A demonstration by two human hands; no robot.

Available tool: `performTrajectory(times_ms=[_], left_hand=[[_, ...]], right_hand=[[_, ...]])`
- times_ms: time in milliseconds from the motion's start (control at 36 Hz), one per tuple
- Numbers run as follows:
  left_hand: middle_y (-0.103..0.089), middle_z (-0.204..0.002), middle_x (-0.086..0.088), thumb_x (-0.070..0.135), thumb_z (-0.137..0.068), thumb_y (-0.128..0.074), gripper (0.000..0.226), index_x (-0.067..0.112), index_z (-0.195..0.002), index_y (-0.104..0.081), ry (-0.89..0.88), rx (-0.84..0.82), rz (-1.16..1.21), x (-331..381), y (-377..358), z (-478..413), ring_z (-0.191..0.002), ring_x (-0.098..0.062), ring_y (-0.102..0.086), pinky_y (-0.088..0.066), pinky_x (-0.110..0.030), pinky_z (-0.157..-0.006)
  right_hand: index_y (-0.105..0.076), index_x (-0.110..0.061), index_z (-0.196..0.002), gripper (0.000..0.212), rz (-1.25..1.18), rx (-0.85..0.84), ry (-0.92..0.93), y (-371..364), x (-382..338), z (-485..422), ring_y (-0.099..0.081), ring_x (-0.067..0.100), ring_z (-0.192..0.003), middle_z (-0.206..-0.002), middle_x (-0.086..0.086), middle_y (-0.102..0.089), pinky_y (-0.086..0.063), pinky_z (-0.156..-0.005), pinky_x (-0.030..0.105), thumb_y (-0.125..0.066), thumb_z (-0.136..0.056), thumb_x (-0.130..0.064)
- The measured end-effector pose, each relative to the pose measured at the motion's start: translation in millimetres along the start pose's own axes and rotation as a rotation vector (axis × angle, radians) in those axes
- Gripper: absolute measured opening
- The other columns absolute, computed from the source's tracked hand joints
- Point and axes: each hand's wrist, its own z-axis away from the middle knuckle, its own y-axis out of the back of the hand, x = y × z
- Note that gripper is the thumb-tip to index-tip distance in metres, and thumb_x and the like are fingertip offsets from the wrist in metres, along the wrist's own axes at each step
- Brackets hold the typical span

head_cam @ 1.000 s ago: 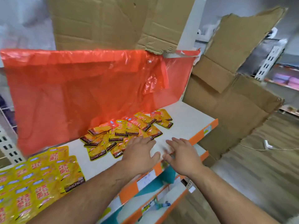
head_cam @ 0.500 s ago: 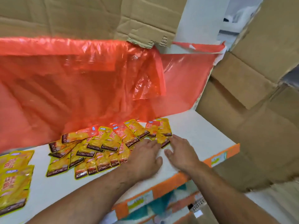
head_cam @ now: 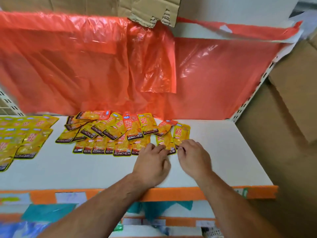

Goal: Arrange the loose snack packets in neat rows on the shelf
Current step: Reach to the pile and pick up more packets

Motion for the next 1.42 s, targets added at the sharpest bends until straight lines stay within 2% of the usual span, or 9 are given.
performTrajectory(times_ms=[56,139,278,444,750,889,1167,1278,1417], left_hand=[[-0.067,-0.088,0.001,0.029,-0.087,-0.049,0.021,0.018,-0.084,-0.067,-0.002,0.079,0.057,2.8,-0.1,0.3,-0.077,-0.025,-0.05,-0.045,-0.041,-0.073],[-0.056,-0.066,-0.001,0.03,-0.088,-0.054,0.024,0.019,-0.066,-0.054,0.101,0.148,0.083,8.4,6.5,2.5,-0.07,-0.024,-0.048,-0.041,-0.037,-0.065],[-0.058,-0.091,-0.002,0.053,-0.086,-0.054,0.036,0.017,-0.092,-0.06,0.409,0.137,0.059,5.8,7.6,3.2,-0.088,-0.023,-0.055,-0.048,-0.036,-0.068],[-0.056,-0.106,-0.002,0.063,-0.08,-0.054,0.053,0.021,-0.112,-0.06,0.497,0.042,0.011,10.4,9.3,1.6,-0.101,-0.023,-0.056,-0.049,-0.036,-0.075],[-0.06,-0.092,0.003,0.057,-0.079,-0.059,0.041,0.021,-0.097,-0.052,0.54,0.049,0.036,10.6,11.7,-1.6,-0.087,-0.022,-0.058,-0.04,-0.031,-0.065],[-0.053,-0.071,0.01,0.041,-0.081,-0.06,0.028,0.023,-0.102,-0.053,0.605,0.088,0.124,7.7,14.8,-2.5,-0.079,-0.026,-0.063,-0.034,-0.029,-0.059],[-0.069,-0.085,-0.004,0.032,-0.082,-0.058,0.025,0.023,-0.106,-0.06,0.683,0.112,0.266,1.0,17.0,-4.0,-0.083,-0.03,-0.062,-0.04,-0.031,-0.063],[-0.068,-0.076,0.001,0.031,-0.078,-0.058,0.017,0.027,-0.094,-0.06,0.738,0.069,0.408,-3.4,22.8,-4.7,-0.077,-0.026,-0.063,-0.044,-0.03,-0.062],[-0.065,-0.068,0.003,0.017,-0.075,-0.066,0.008,0.015,-0.074,-0.059,0.85,0.124,0.715,-11.8,46.1,3.2,-0.068,-0.02,-0.061,-0.043,-0.029,-0.057]], right_hand=[[-0.059,-0.018,-0.072,0.031,-0.019,0.105,-0.008,-3.1,1.4,3.9,-0.059,0.028,-0.082,-0.082,-0.001,-0.061,-0.049,-0.057,0.039,-0.044,-0.09,-0.037],[-0.052,-0.018,-0.068,0.037,-0.053,0.136,-0.042,1.4,1.0,4.4,-0.059,0.031,-0.075,-0.071,0.002,-0.059,-0.047,-0.054,0.038,-0.046,-0.093,-0.044],[-0.059,-0.016,-0.094,0.043,-0.053,0.139,-0.135,2.0,-0.6,1.7,-0.062,0.033,-0.085,-0.089,0.007,-0.062,-0.051,-0.062,0.04,-0.048,-0.089,-0.057],[-0.054,-0.012,-0.128,0.061,0.058,0.086,-0.095,-2.3,0.2,-0.6,-0.059,0.032,-0.102,-0.111,0.009,-0.064,-0.05,-0.079,0.04,-0.058,-0.085,-0.055],[-0.042,-0.012,-0.138,0.067,-0.146,0.048,-0.246,5.8,1.9,-2.2,-0.055,0.03,-0.12,-0.128,0.009,-0.059,-0.048,-0.09,0.041,-0.063,-0.078,-0.034],[-0.048,-0.012,-0.129,0.056,-0.211,0.038,-0.295,8.4,2.7,-4.1,-0.06,0.033,-0.112,-0.12,0.011,-0.064,-0.049,-0.083,0.041,-0.065,-0.079,-0.029],[-0.061,-0.016,-0.101,0.023,-0.204,-0.067,-0.312,16.8,2.6,-6.4,-0.062,0.034,-0.094,-0.095,0.005,-0.069,-0.047,-0.072,0.034,-0.059,-0.08,-0.025],[-0.059,-0.016,-0.083,0.006,-0.322,-0.154,-0.414,30.3,-3.9,-7.7,-0.059,0.034,-0.086,-0.09,0.007,-0.067,-0.038,-0.065,0.029,-0.056,-0.082,-0.021],[-0.064,-0.009,-0.089,0.016,-0.465,-0.004,-0.62,42.4,-20.4,17.5,-0.053,0.033,-0.078,-0.081,0.005,-0.062,-0.035,-0.064,0.031,-0.053,-0.085,-0.019]])
